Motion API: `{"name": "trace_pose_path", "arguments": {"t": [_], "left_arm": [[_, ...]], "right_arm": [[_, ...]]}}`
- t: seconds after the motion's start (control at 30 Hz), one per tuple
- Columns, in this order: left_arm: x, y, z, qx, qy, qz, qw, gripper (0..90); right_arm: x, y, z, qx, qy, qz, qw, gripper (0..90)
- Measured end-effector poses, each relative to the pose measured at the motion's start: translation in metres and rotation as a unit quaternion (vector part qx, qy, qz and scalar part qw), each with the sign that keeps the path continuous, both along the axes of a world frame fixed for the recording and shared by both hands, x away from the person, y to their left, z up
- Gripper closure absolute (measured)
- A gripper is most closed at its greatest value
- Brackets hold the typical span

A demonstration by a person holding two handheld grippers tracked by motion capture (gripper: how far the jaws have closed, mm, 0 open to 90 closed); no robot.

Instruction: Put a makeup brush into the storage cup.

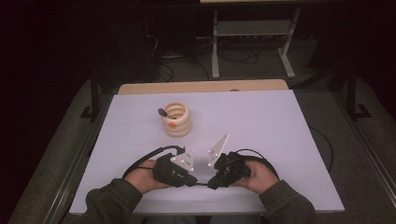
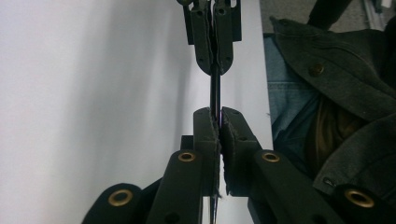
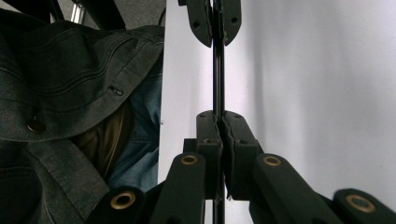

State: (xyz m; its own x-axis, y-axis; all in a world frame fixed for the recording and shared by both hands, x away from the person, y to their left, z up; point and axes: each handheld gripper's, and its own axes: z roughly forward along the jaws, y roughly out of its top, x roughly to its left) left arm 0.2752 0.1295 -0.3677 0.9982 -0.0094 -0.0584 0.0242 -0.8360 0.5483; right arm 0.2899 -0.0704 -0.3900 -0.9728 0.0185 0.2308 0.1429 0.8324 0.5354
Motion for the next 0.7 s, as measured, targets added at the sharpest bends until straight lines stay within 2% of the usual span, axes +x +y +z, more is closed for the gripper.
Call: {"name": "trace_pose_path", "arguments": {"t": [0.03, 0.07, 0.1, 0.13, 0.23, 0.43, 0.47, 0.53, 0.63, 0.7], "left_arm": [[0.001, 0.001, 0.001, -0.001, 0.001, 0.005, 1.0000, 81.1], [0.001, 0.002, 0.000, -0.011, 0.008, 0.016, 0.9998, 76.8], [0.003, 0.005, 0.001, -0.010, 0.006, 0.015, 0.9998, 73.7], [0.002, 0.007, 0.001, -0.019, 0.014, 0.027, 0.9994, 70.4], [0.004, 0.017, 0.001, -0.040, 0.025, 0.049, 0.9977, 66.5], [0.008, 0.035, 0.000, -0.075, 0.045, 0.078, 0.9932, 61.2], [0.007, 0.036, -0.001, -0.075, 0.049, 0.081, 0.9926, 60.9], [0.007, 0.032, -0.001, -0.068, 0.048, 0.077, 0.9935, 60.1], [0.007, 0.024, -0.002, -0.051, 0.040, 0.061, 0.9961, 60.2], [0.007, 0.019, -0.003, -0.044, 0.038, 0.054, 0.9968, 60.5]], "right_arm": [[-0.001, 0.000, 0.000, 0.000, -0.006, 0.001, 1.0000, 85.2], [-0.001, 0.000, -0.001, -0.004, -0.008, 0.000, 1.0000, 85.2], [-0.002, -0.001, -0.001, -0.003, -0.009, 0.000, 1.0000, 85.2], [-0.002, -0.002, -0.002, -0.002, -0.009, -0.001, 1.0000, 85.2], [-0.003, -0.007, -0.003, 0.003, -0.014, -0.009, 0.9999, 85.2], [-0.004, -0.021, -0.003, 0.028, -0.015, -0.029, 0.9990, 85.1], [-0.003, -0.022, -0.003, 0.032, -0.014, -0.032, 0.9989, 85.1], [-0.003, -0.021, -0.001, 0.034, -0.016, -0.034, 0.9987, 85.1], [-0.004, -0.014, 0.000, 0.033, -0.022, -0.027, 0.9989, 85.1], [-0.005, -0.009, 0.001, 0.033, -0.025, -0.016, 0.9990, 85.1]]}}
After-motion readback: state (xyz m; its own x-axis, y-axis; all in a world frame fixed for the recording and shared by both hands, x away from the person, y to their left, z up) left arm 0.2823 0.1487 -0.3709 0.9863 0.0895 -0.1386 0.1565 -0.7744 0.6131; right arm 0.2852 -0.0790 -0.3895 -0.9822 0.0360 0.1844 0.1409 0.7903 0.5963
